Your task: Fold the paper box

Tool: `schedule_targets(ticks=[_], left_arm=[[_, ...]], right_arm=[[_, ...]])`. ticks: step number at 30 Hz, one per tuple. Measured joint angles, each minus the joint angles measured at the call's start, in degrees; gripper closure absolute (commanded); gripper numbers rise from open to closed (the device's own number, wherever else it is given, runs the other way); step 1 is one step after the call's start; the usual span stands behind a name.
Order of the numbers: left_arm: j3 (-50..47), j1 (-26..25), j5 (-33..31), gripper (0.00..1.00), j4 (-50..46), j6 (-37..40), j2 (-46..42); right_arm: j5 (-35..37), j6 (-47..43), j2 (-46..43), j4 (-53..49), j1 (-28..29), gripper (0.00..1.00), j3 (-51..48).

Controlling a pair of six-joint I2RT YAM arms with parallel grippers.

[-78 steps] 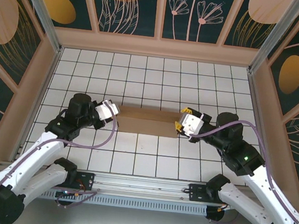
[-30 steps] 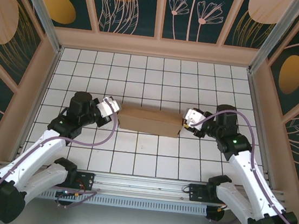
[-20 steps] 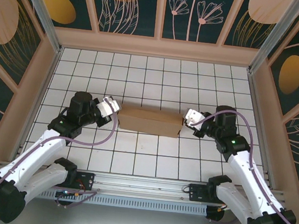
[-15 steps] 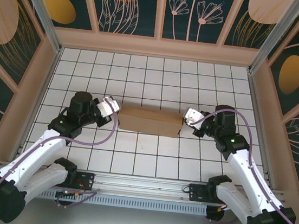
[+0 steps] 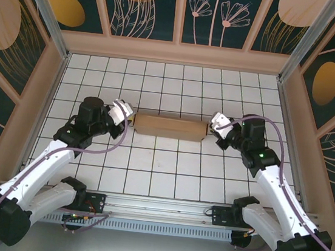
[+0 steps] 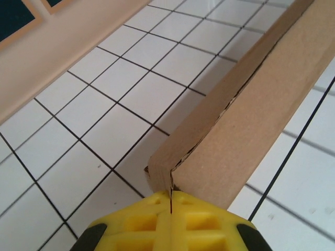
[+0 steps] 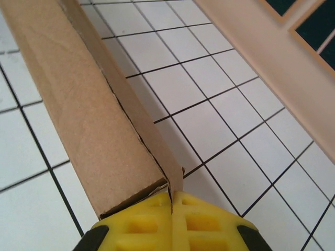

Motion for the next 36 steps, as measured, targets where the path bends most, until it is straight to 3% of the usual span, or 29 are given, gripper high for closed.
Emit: schedule_targets(ticks=[15, 36], left_arm=[[6.25, 0.52, 1.18, 1.0, -2.21, -23.82, 7.76], [18.88, 0.81, -1.03, 1.0, -10.67, -39.85, 20.92]], right_arm=[[5.22, 19.74, 6.62, -0.24, 2.36, 0.98, 5.46], [8.24, 46.77, 22.58, -9.7, 2.56, 1.0, 23.15]])
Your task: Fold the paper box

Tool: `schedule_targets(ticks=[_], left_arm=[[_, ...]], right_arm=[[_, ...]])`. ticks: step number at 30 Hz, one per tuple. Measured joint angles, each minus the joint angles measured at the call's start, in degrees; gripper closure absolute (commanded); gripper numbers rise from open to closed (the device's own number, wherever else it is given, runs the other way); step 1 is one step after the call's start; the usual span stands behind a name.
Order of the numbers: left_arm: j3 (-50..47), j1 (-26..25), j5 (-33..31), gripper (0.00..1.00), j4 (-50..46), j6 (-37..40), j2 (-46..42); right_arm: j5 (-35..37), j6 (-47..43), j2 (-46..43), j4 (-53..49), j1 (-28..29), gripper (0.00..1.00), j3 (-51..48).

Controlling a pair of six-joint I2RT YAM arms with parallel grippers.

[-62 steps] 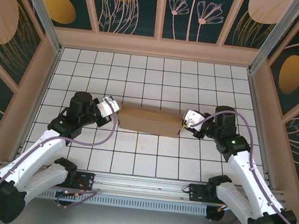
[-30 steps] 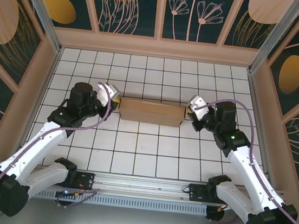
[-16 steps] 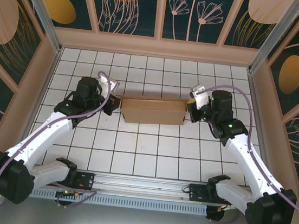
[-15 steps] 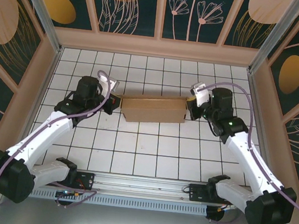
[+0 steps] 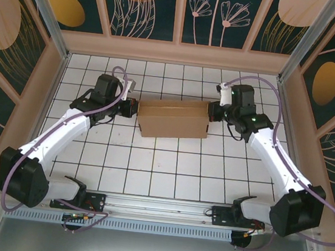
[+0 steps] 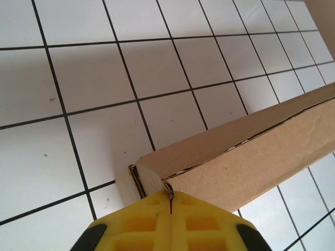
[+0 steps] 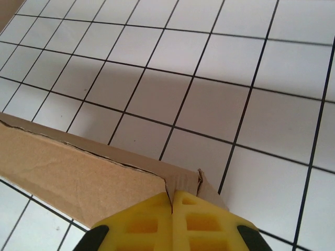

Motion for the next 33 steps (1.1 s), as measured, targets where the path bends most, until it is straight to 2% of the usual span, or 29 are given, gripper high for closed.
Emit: schedule_targets(ticks=[12, 33], left_arm=[[1.01, 0.24, 0.11, 1.0, -0.04, -5.27, 0.98], [1.01, 0.24, -1.42, 1.0, -0.2, -4.85, 0.96]], right_arm=[[-0.13, 7.17, 3.56, -5.6, 0.0, 1.0, 2.58], [2.54, 3.65, -0.61, -3.3, 2.14, 1.0, -2.36]])
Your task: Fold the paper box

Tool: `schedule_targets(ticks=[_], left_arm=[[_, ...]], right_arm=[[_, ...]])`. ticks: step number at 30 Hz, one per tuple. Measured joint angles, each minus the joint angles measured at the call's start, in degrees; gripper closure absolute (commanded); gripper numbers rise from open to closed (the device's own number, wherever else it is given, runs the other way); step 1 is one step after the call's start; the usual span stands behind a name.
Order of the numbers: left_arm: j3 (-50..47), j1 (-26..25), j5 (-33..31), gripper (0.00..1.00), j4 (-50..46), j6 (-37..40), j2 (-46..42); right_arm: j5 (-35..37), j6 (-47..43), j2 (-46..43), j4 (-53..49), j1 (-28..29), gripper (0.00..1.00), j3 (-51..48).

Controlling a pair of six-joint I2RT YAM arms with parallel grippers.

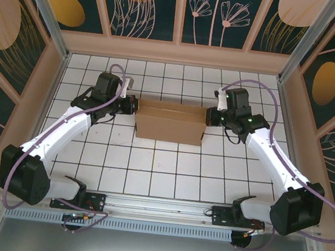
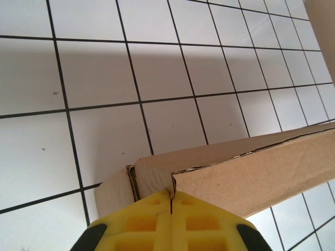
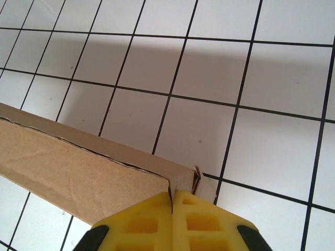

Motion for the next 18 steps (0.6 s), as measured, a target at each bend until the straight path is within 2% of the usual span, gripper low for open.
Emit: schedule_targets(ticks=[18], left_arm=[[-1.81, -0.72, -5.95, 1.0, -0.52, 5.09, -2.12]], right_arm=[[0.17, -2.8, -2.14, 2.49, 1.66, 1.0, -2.34]])
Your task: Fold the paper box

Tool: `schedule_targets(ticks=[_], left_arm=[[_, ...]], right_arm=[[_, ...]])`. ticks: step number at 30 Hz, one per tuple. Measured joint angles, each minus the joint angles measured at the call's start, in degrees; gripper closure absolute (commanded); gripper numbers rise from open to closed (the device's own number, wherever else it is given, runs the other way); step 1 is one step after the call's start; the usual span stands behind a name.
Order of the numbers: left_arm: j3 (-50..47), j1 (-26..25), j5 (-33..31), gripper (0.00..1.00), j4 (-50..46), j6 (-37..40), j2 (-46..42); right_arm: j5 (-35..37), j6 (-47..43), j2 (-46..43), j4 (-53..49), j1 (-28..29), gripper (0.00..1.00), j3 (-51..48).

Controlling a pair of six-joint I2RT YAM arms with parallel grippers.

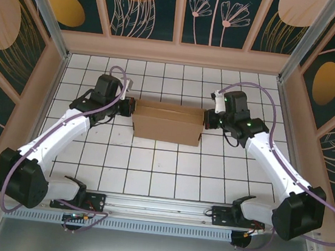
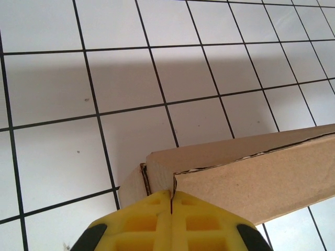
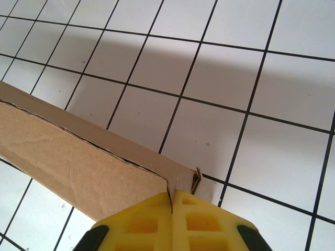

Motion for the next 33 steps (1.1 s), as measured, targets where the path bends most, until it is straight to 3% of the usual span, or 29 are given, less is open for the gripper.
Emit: schedule_targets(ticks=[13, 26, 33], left_arm=[[-6.27, -0.24, -1.53, 1.0, 5.33, 0.33, -4.2], [-6.99, -0.24, -1.64, 1.0, 6.75, -0.52, -4.2], [-6.99, -0.24, -1.57, 1.0, 6.75, -0.5, -4.2]], right_arm=[[0.72, 0.55, -3.56, 4.9, 1.44, 1.0, -5.44], [1.03, 11.8, -2.56, 4.09, 1.66, 1.0, -2.1], [1.73, 13.0, -1.55, 3.76, 1.66, 1.0, -2.03]])
